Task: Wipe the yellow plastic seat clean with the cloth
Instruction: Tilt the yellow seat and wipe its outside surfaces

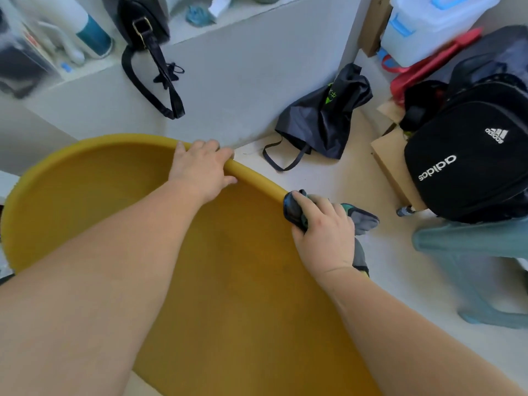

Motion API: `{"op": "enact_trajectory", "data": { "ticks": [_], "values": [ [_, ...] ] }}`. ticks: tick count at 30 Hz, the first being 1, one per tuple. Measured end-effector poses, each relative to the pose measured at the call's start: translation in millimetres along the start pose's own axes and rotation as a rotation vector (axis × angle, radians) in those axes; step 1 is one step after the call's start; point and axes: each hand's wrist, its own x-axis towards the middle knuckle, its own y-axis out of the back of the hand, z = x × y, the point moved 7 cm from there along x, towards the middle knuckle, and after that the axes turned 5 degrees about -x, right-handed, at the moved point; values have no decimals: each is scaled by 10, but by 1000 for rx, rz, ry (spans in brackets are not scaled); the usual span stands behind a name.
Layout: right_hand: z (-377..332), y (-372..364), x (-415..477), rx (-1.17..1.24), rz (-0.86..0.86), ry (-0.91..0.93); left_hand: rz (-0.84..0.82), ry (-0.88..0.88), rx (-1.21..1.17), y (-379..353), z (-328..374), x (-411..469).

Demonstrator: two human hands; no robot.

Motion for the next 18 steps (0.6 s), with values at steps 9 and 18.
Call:
{"op": "enact_trajectory", "data": {
  "ticks": [9, 18],
  "values": [
    [-616, -215, 823, -42, 37, 149, -8, -39, 110, 107, -712, 407],
    [-1809, -552, 1784, -167, 21, 337, 69, 9, 89, 74, -2082, 567]
  ]
}}
